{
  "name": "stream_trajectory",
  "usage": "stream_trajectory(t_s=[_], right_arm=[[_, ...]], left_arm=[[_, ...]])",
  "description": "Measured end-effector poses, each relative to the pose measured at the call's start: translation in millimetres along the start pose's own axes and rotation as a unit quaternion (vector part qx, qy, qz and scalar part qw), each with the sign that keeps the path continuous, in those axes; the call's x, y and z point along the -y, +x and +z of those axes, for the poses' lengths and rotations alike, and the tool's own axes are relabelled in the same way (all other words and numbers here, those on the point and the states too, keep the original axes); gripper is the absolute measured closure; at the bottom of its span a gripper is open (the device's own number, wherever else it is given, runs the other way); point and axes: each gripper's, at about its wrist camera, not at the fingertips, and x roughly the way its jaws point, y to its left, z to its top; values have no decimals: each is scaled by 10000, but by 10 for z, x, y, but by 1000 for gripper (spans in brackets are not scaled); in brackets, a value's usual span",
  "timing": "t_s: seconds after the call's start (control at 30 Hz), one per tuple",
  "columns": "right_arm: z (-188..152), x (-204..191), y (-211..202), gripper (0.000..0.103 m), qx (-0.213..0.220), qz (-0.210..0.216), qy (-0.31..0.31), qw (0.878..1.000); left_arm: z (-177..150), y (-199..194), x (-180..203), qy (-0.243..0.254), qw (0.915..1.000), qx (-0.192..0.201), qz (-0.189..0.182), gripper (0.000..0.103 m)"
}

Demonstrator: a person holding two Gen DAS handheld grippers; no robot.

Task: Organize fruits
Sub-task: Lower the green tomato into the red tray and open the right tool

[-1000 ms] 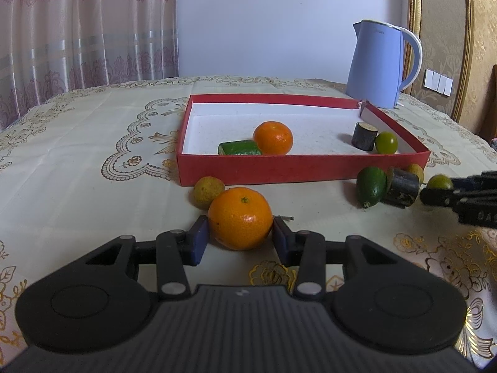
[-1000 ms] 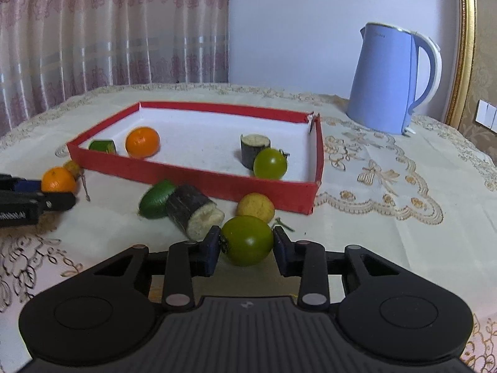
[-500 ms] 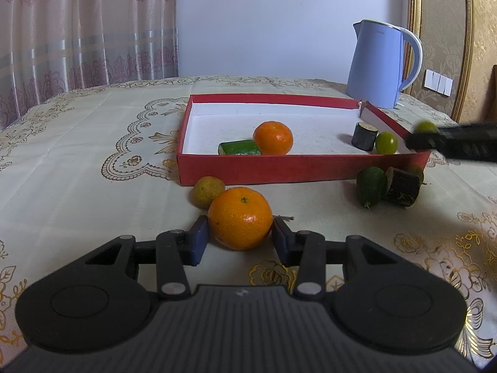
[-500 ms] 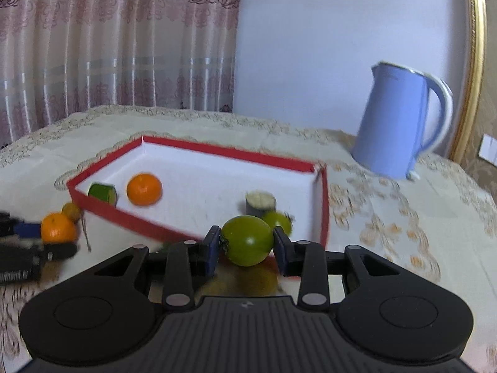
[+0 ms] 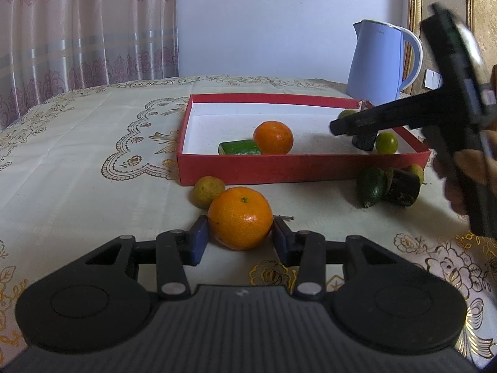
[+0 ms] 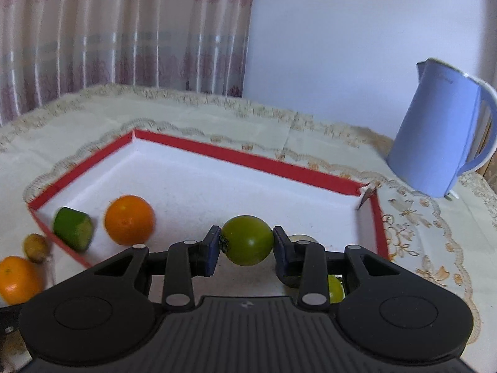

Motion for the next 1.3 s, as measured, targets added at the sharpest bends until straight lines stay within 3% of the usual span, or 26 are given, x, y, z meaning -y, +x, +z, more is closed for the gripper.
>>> stream_trajectory(t_s=[0.57,0.7,0.93,1.0,1.03,1.13,1.3], right_arm=[[115,-191,316,68,-373,-312,-475,9977],[107,-165,267,51,-401,-230,-363,9983],[-9,-1,-121,49,48,8,115,9999],[-118,80,-309,27,223,-100,247,9994],[-193,135,-414,23,343,-200,347,9986],[-445,339,-709,21,623,-330,688,9951],[-805,646,-948,14,528,-561,1269,9889]], left_arm=[[0,-1,-1,0,10000,2,1,63],[0,-1,0,-1,10000,2,1,63],[-6,7,5,6,10000,1,7,63],[-8,12,6,12,10000,0,11,63],[-8,17,3,13,10000,-1,12,63],[-7,17,4,7,10000,1,9,63],[-9,18,6,14,10000,0,15,63]])
